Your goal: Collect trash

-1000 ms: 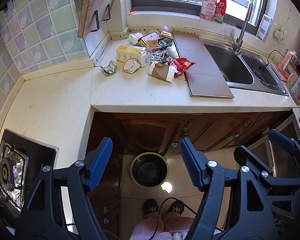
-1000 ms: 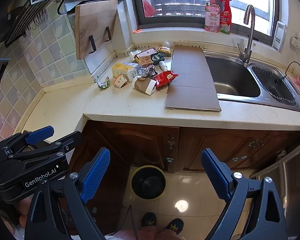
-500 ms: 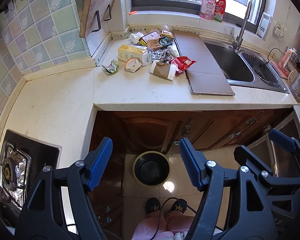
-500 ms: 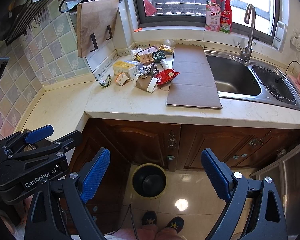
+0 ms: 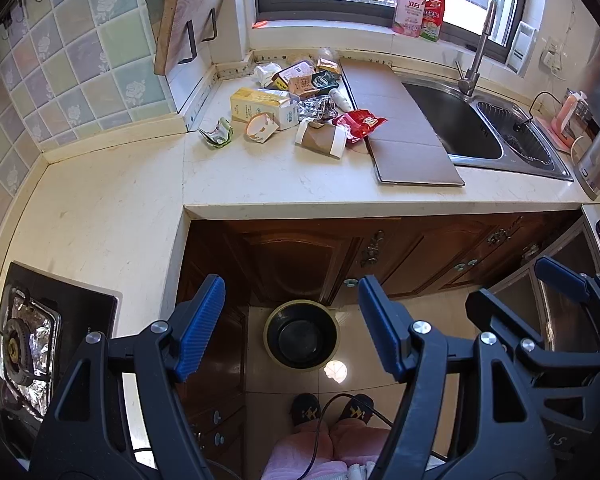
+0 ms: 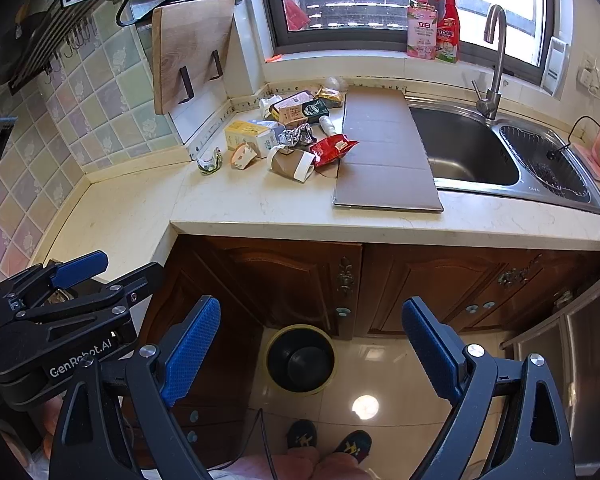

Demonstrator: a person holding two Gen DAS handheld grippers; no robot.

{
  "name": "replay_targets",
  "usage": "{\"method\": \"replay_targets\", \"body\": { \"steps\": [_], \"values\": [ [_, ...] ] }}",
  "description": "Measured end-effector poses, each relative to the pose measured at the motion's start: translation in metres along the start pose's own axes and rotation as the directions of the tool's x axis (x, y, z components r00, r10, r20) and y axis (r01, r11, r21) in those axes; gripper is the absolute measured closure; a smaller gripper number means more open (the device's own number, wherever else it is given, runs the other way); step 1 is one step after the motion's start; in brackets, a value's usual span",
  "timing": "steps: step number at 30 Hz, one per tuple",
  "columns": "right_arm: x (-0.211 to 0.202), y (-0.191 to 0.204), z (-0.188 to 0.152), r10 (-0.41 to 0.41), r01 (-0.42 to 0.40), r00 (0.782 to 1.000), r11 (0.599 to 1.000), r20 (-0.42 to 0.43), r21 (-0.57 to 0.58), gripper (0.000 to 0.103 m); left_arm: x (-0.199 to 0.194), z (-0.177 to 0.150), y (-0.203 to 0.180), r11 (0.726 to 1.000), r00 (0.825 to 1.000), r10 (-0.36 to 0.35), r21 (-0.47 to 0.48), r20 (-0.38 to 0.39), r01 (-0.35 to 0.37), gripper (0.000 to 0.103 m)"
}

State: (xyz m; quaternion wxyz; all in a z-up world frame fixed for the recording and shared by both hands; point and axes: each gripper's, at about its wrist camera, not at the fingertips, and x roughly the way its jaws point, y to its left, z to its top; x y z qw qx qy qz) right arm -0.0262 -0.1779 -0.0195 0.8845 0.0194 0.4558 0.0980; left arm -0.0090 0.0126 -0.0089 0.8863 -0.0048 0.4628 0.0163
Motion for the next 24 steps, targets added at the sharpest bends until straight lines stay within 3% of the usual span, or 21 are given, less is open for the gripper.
{"method": "replay_targets", "body": {
  "steps": [24],
  "values": [
    [-0.0042,0.0007,-0.0003,-0.004,0.004,1.0,1.0,-0.001,0.007,0.01,-0.0009,0.0093,0.0059,1.0,1.0,-0.019,0.017,0.007,0.019,0.037]
  ]
}}
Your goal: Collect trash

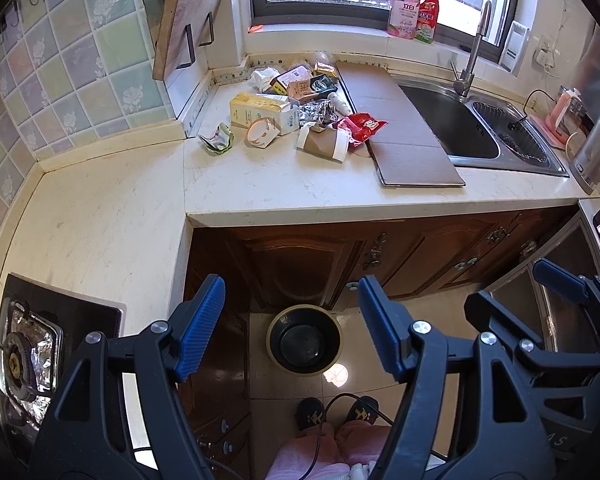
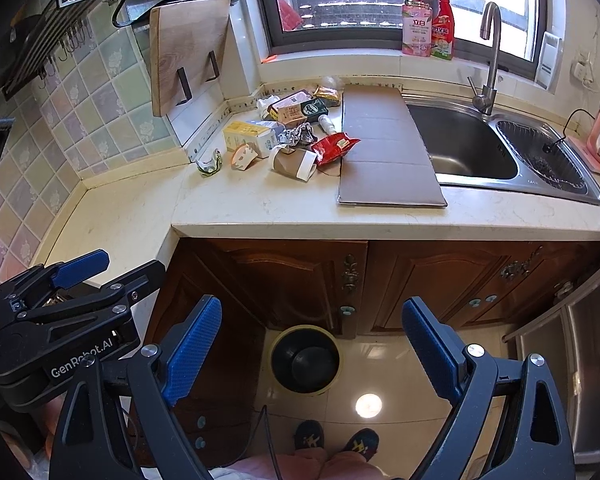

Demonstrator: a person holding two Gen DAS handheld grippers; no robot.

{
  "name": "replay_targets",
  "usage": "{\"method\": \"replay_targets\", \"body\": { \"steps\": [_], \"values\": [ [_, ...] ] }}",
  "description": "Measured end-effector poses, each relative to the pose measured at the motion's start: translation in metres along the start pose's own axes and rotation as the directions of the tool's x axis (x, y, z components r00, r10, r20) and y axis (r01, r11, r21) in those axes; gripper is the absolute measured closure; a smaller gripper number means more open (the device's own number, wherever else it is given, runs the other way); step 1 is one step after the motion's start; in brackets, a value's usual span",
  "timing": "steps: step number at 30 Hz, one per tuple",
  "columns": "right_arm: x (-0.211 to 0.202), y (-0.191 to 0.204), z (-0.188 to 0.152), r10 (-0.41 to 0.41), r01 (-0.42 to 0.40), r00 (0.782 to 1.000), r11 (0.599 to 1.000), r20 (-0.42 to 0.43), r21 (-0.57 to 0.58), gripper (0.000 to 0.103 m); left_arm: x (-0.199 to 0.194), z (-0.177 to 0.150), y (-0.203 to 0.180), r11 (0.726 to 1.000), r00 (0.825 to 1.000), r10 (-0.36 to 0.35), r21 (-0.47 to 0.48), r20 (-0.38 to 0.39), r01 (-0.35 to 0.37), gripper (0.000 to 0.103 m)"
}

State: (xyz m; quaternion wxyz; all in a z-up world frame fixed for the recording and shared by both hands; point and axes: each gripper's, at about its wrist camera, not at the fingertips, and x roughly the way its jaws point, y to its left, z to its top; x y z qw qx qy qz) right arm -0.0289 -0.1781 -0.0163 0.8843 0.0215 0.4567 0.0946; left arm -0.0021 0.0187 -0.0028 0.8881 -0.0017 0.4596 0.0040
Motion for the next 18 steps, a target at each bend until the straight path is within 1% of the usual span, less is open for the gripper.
{"method": "replay_targets", "body": {
  "steps": [5,7,12,15,18],
  "values": [
    [-0.002,0.004,-0.003,-0.009,0.009,1.0,1.0,0.008,-0.001,0.01,0.003,0.003,0.006,1.0,1.0,-0.002,0.004,0.007,0.002,0.037],
    [0.001,0.009,0.007,-0.011,0.011,1.0,1.0,0.005,-0.001,0.011,0.005,0.004,0.007,1.0,1.0,-0.008,0.004,0.011,0.008,0.037],
    [0.003,0.01,0.009,-0.009,0.009,1.0,1.0,0.001,0.006,0.013,0.011,0.008,0.008,1.0,1.0,-0.024,0.013,0.006,0.024,0.037],
    [0.007,0.006,0.017,0.007,-0.006,1.0,1.0,-0.007,0.023,0.013,0.014,0.012,0.006,1.0,1.0,-0.019,0.018,0.017,0.019,0.037],
    [0.017,0.004,0.027,0.015,-0.015,1.0,1.0,-0.012,0.024,0.013,0.024,0.02,0.007,1.0,1.0,-0.013,0.01,0.009,0.013,0.037]
  ]
}}
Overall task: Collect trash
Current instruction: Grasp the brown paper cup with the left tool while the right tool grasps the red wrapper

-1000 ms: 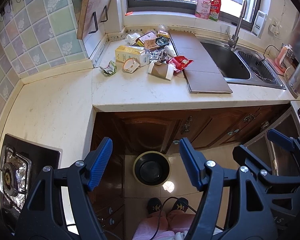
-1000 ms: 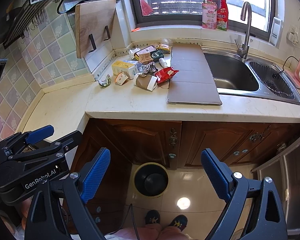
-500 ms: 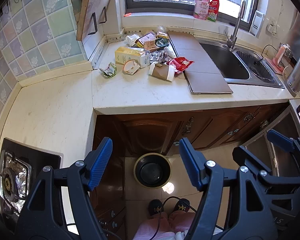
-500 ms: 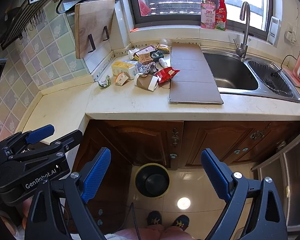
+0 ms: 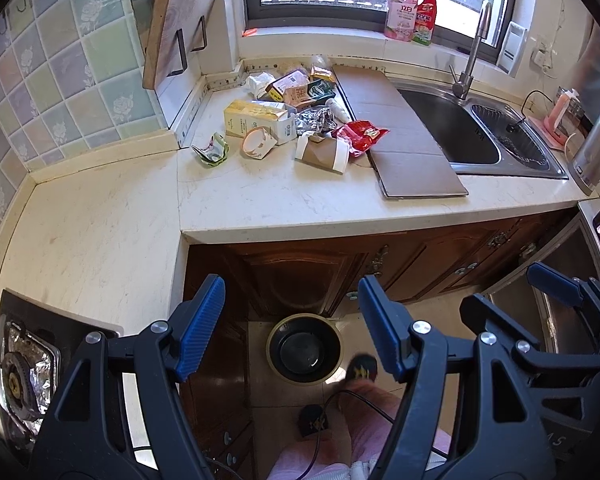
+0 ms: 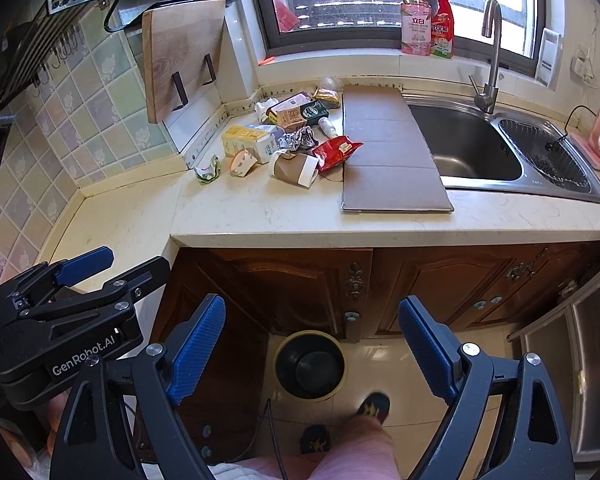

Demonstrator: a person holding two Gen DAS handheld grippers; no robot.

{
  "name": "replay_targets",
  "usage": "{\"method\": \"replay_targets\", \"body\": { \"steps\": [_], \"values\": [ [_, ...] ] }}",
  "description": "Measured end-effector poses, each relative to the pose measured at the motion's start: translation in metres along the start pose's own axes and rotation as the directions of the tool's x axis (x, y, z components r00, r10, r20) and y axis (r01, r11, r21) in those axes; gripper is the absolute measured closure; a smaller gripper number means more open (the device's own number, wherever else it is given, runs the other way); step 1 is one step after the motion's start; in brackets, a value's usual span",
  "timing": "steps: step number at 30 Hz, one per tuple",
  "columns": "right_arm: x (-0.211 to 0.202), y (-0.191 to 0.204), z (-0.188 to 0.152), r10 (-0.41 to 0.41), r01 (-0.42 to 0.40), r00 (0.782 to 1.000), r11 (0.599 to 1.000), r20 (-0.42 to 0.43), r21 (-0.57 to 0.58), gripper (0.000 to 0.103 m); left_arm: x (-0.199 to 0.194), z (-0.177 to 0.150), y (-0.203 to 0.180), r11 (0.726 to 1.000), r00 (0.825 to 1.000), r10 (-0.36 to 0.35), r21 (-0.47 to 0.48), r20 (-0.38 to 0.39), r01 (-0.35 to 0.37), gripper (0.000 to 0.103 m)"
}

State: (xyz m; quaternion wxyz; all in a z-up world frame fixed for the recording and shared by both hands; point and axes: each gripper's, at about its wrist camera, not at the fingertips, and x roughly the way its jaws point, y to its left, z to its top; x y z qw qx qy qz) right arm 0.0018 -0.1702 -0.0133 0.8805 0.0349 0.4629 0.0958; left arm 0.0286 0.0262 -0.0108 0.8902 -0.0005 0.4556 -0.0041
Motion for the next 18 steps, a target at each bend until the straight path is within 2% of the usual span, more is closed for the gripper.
{"method": "replay_targets", "body": {
  "steps": [5,10,16,18],
  "values": [
    [0.028,-0.006,0.028,0.036,-0.036,0.999,0.999,-0.013,-0.008,0.013,0.022,0.024,0.003,0.999,1.0,0.029,-0.015,-0.004,-0.029,0.037],
    [0.07,-0.015,0.076,0.088,-0.088,0.996,0.996,-0.025,-0.023,0.013,0.053,0.064,0.005,0.996,0.998,0.064,-0.053,-0.013,-0.065,0.037],
    [0.133,-0.041,0.148,0.14,-0.141,0.987,0.99,-0.074,-0.004,0.013,0.118,0.115,0.008,0.992,0.994,0.018,-0.118,-0.107,-0.031,0.036],
    [0.159,-0.056,0.17,0.152,-0.152,0.983,0.988,-0.099,0.01,0.019,0.14,0.124,0.008,0.989,0.991,0.002,-0.147,-0.133,-0.022,0.036]
  ]
}}
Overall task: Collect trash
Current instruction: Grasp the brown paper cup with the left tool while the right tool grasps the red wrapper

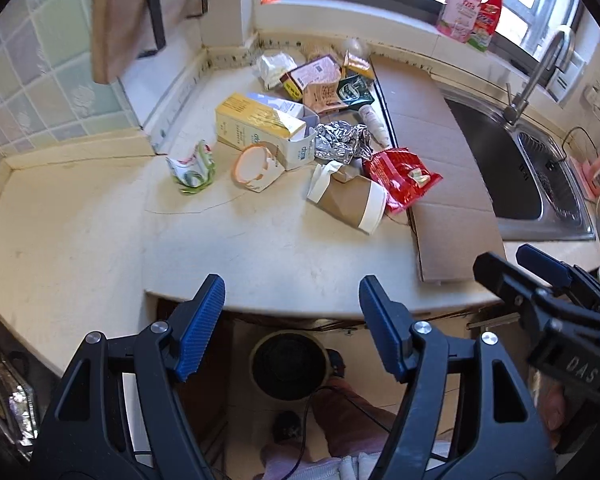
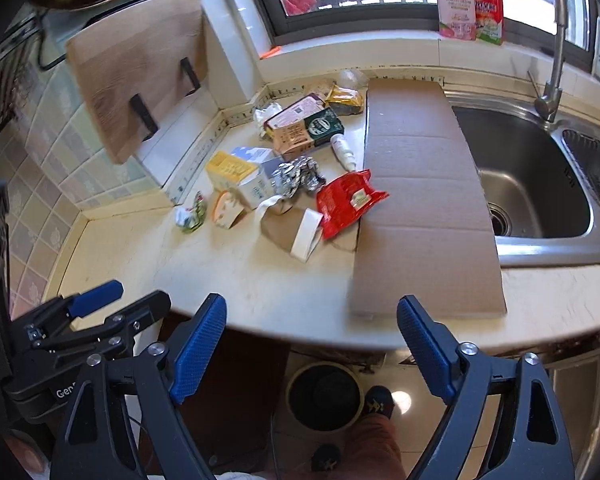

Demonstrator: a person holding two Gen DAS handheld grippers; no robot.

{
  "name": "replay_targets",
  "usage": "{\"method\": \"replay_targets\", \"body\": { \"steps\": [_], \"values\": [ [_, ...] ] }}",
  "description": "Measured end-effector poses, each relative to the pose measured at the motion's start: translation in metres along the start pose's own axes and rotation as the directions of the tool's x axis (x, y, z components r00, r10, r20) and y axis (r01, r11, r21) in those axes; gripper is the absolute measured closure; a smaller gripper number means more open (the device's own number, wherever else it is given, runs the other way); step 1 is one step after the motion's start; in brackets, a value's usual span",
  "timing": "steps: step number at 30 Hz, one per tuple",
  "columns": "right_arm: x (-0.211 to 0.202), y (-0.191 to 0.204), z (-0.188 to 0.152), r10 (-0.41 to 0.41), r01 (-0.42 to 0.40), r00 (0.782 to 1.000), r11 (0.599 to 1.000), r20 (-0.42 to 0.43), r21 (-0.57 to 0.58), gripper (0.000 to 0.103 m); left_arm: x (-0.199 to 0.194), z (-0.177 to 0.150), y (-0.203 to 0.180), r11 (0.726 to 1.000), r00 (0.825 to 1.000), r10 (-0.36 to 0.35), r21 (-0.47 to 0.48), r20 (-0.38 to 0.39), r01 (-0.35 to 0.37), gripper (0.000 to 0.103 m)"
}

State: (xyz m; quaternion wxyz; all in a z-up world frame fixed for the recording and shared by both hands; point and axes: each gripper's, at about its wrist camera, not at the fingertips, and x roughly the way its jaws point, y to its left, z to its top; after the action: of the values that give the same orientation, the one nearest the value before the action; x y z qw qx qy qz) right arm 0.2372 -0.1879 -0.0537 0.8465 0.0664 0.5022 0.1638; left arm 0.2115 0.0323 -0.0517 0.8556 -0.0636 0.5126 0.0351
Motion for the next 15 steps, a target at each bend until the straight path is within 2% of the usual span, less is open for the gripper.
{"method": "replay_targets", "body": {
  "steps": [8,15],
  "values": [
    [0.076,-0.058,0.072,-0.016,0.014,0.997,1.0,-0.078,-0.023,0.024,0.087,0.044,0.001,0.982,0.989,-0.099,-0.173,-0.112,0.079,0.036],
    [0.126,-0.07,0.109,-0.011,0.002,0.994,0.996,-0.109,-0.085,0.031,0.131,0.059,0.0,0.954,0.979,-0.136,-0.287,-0.15,0.089,0.037]
  ]
}}
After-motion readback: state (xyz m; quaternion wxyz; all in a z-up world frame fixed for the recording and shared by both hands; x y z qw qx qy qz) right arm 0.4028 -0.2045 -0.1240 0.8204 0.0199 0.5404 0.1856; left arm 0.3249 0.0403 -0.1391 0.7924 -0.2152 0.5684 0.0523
